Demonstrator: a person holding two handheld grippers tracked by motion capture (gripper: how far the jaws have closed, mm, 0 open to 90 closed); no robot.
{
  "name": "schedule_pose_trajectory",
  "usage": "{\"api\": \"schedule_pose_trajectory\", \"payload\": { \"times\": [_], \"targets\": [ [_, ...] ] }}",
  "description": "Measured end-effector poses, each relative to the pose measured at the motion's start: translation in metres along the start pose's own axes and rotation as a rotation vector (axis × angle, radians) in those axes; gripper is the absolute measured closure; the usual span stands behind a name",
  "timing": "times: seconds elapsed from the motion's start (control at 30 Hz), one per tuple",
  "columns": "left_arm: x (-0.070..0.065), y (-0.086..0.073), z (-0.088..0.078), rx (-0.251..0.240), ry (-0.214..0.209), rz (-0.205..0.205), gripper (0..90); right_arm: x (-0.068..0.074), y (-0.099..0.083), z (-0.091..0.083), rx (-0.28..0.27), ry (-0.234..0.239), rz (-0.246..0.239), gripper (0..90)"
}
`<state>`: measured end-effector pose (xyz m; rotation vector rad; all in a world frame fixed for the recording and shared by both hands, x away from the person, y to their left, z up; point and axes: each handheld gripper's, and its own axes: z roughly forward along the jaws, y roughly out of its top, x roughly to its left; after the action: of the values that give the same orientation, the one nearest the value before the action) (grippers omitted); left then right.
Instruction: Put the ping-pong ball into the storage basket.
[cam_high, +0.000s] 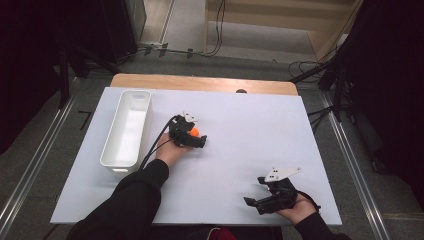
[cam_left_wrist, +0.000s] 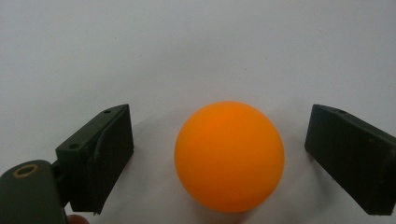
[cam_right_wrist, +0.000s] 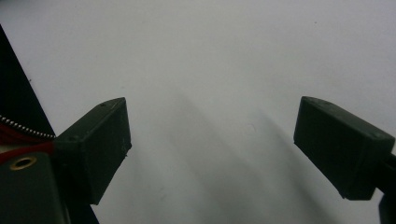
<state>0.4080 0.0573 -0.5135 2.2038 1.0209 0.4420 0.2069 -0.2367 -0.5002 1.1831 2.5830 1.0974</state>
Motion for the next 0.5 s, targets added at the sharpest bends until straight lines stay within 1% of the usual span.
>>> {"api": "schedule_pose_trajectory", "payload": {
  "times": [0.07, 0.17, 0.27, 0.33, 0.37, 0.5],
  "targets": [
    [0.0001, -0.0002, -0.0005, -0.003, 0.003, 0.004, 9.1, 0.0001, 0.0, 0.0, 0.0, 0.0, 0.001, 9.8],
    [0.0004, -0.0014, -0.0026, -0.02, 0.006, -0.001, 17.5, 0.0, 0.0, 0.0, 0.0, -0.001, 0.001, 9.8],
    [0.0004, -0.0015, -0.0032, -0.022, 0.011, -0.001, 19.3, 0.0, 0.0, 0.0, 0.0, -0.001, 0.001, 9.8],
    [0.0003, -0.0018, -0.0041, -0.031, 0.01, -0.004, 25.1, 0.0002, -0.0001, 0.0001, 0.001, 0.0, 0.0, 9.8],
    [0.0004, -0.0018, -0.0049, -0.027, 0.008, 0.004, 27.8, 0.0001, -0.0001, 0.0002, 0.001, 0.0, 0.0, 9.8],
    [-0.0006, -0.0017, -0.0057, -0.033, 0.002, 0.007, 35.3, 0.0002, -0.0001, 0.0003, 0.002, 0.0, 0.0, 9.8]
  ]
}}
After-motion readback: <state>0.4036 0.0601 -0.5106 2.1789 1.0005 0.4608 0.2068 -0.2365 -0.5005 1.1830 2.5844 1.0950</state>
